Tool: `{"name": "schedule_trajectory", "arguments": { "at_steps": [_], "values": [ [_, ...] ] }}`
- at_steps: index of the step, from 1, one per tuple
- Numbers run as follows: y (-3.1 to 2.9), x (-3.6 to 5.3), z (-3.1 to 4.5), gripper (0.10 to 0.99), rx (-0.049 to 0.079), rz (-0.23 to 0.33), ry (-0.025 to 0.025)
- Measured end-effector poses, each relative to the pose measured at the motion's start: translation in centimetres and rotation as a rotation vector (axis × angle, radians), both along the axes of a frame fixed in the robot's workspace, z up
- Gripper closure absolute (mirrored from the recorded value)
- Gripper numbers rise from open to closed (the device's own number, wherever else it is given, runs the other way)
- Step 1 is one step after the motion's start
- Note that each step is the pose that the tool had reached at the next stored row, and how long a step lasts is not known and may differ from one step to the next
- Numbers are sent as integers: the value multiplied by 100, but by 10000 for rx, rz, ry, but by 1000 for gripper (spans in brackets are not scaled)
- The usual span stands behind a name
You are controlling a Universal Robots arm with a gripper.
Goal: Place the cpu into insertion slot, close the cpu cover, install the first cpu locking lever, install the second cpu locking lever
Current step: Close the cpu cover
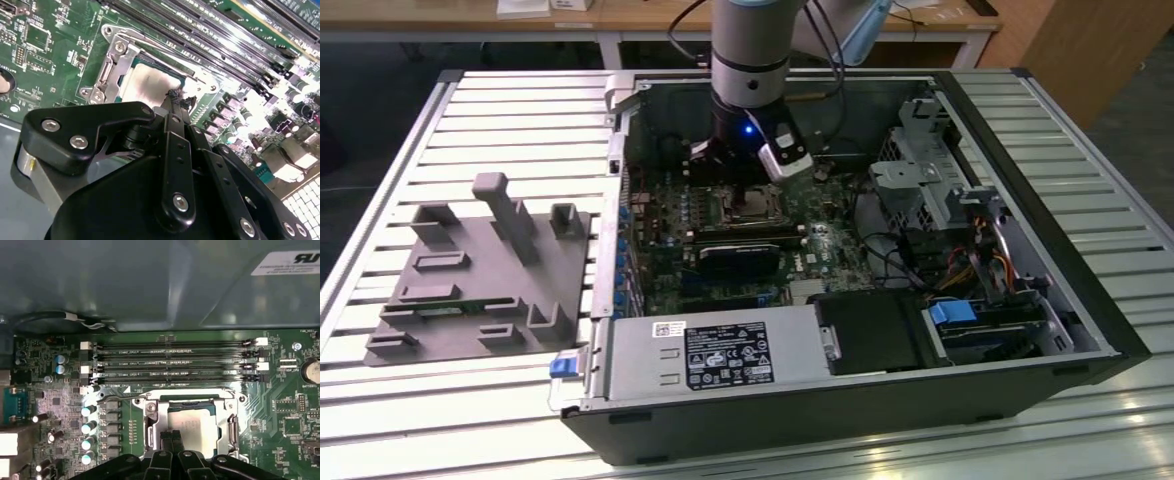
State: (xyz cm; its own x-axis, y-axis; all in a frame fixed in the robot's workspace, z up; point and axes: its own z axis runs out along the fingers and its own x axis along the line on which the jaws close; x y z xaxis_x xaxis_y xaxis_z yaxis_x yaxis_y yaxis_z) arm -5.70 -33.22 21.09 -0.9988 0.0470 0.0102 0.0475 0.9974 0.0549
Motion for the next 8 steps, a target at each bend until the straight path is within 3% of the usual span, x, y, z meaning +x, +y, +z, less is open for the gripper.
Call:
{"name": "schedule_trajectory", "arguments": {
  "at_steps": [5,8],
  "values": [
    [0,-44,-10,980,7,-339,-1],
    [1,-69,-16,980,87,-368,2]
  ]
}}
